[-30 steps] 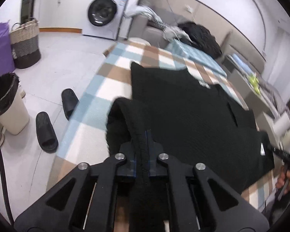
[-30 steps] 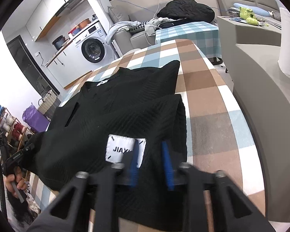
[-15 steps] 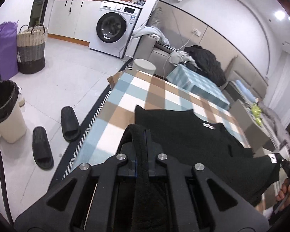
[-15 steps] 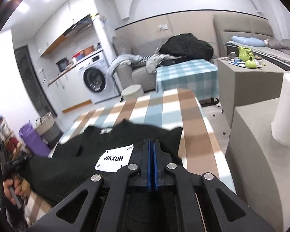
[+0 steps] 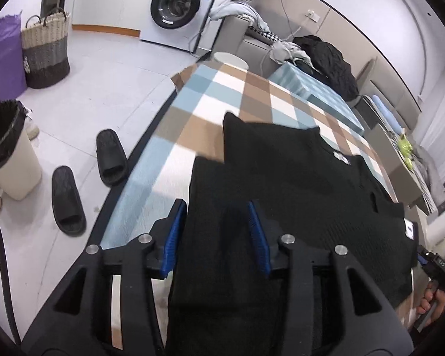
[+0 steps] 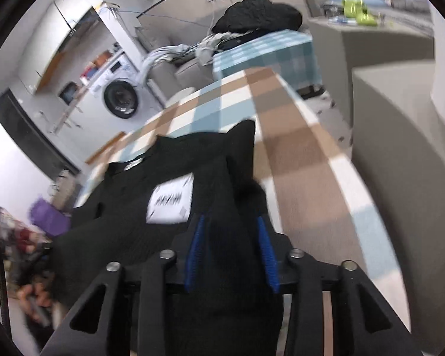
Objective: Fold small clothes
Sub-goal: 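Grasp the hem with both tools and lift it toward the collar, then lay the lifted hem over the sweater body and open both tools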
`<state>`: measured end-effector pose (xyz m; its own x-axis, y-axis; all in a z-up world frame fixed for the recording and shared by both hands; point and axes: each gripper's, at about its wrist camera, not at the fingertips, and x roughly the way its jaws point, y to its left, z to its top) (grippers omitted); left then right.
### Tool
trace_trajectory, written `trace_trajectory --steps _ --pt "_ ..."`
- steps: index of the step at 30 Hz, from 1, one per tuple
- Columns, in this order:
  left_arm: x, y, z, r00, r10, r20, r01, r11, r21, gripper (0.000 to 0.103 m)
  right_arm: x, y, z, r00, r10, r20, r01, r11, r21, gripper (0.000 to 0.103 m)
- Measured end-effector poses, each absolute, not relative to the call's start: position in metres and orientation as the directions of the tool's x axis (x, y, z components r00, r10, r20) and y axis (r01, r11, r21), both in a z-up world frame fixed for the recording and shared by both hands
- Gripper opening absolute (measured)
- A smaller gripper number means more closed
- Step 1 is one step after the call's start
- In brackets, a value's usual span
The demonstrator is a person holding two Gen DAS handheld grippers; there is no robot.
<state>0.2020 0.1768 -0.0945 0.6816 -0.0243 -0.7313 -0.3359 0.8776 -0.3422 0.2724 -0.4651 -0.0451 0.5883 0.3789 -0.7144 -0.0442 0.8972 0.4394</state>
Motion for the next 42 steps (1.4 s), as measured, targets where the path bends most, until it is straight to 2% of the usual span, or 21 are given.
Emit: trace_trajectory --steps 5,9,11,12,14,19,21,23,24,26,27,28,29,31,35,41,42 --pt "0.186 0.171 -0.103 0.665 -0.037 -0.746 -0.34 0.874 -0.346 0.038 0.26 -0.466 -0.055 0.569 0.374 -0.732 -0.024 0.897 0.441 0.039" --pt "0.179 0.169 -0.098 0.689 -0.037 -0.724 -0.322 0.879 -0.351 0.012 0.261 -0.455 -0.046 0.586 0.385 -0.713 -0.064 0.899 0.433 0.038" --pt "0.177 0.166 -0.092 0.707 -0.026 -0.707 -0.307 0.889 -0.34 0.008 0.265 -0.448 -0.045 0.587 0.38 -0.715 -0.091 0.908 0.409 0.037" --pt "0.176 0.166 -0.088 0.713 -0.024 -0.701 -0.302 0.892 -0.337 0.007 0.267 -0.445 -0.045 0.58 0.377 -0.722 -0.099 0.913 0.397 0.034" --pt "0.177 0.165 -0.079 0.728 -0.015 -0.685 -0.294 0.897 -0.331 0.006 0.268 -0.44 -0.043 0.574 0.367 -0.732 -0.12 0.922 0.368 0.011" --pt "0.19 0.176 -0.058 0.754 0.023 -0.656 -0.304 0.898 -0.319 0.006 0.261 -0.439 -0.007 0.687 0.352 -0.636 -0.15 0.925 0.349 0.006" --pt "0.198 0.18 -0.061 0.748 0.031 -0.663 -0.317 0.894 -0.316 0.006 0.266 -0.438 -0.004 0.692 0.329 -0.642 -0.137 0.933 0.332 0.006" --pt "0.207 0.184 -0.071 0.72 0.018 -0.694 -0.332 0.887 -0.322 0.007 0.277 -0.433 -0.014 0.665 0.3 -0.684 -0.117 0.946 0.301 0.006" --pt "0.208 0.185 -0.076 0.703 0.02 -0.711 -0.347 0.882 -0.318 0.011 0.282 -0.431 -0.022 0.631 0.289 -0.72 -0.102 0.951 0.292 0.009" --pt "0.204 0.184 -0.084 0.678 0.028 -0.735 -0.366 0.879 -0.304 0.027 0.285 -0.432 -0.036 0.577 0.279 -0.767 -0.067 0.953 0.297 0.019" --pt "0.2 0.184 -0.087 0.67 0.029 -0.742 -0.37 0.879 -0.3 0.04 0.283 -0.435 -0.039 0.566 0.291 -0.771 -0.066 0.949 0.309 0.023" --pt "0.19 0.183 -0.089 0.673 0.023 -0.74 -0.367 0.878 -0.306 0.047 0.274 -0.439 -0.04 0.561 0.316 -0.765 -0.072 0.939 0.335 0.03" --pt "0.182 0.182 -0.091 0.675 0.025 -0.737 -0.366 0.879 -0.306 0.049 0.267 -0.441 -0.041 0.562 0.326 -0.76 -0.079 0.936 0.343 0.039" --pt "0.162 0.178 -0.094 0.664 0.047 -0.746 -0.377 0.883 -0.28 0.057 0.246 -0.447 -0.042 0.551 0.347 -0.759 -0.093 0.929 0.357 0.042" --pt "0.134 0.163 -0.107 0.62 0.04 -0.784 -0.357 0.904 -0.237 0.058 0.217 -0.45 -0.052 0.51 0.372 -0.776 -0.09 0.92 0.381 0.042" --pt "0.115 0.147 -0.108 0.645 0.034 -0.764 -0.317 0.921 -0.226 0.058 0.196 -0.44 -0.054 0.53 0.332 -0.78 -0.104 0.939 0.328 0.042" --pt "0.115 0.145 -0.108 0.647 0.033 -0.762 -0.311 0.924 -0.224 0.054 0.196 -0.44 -0.055 0.531 0.327 -0.782 -0.103 0.941 0.323 0.042"
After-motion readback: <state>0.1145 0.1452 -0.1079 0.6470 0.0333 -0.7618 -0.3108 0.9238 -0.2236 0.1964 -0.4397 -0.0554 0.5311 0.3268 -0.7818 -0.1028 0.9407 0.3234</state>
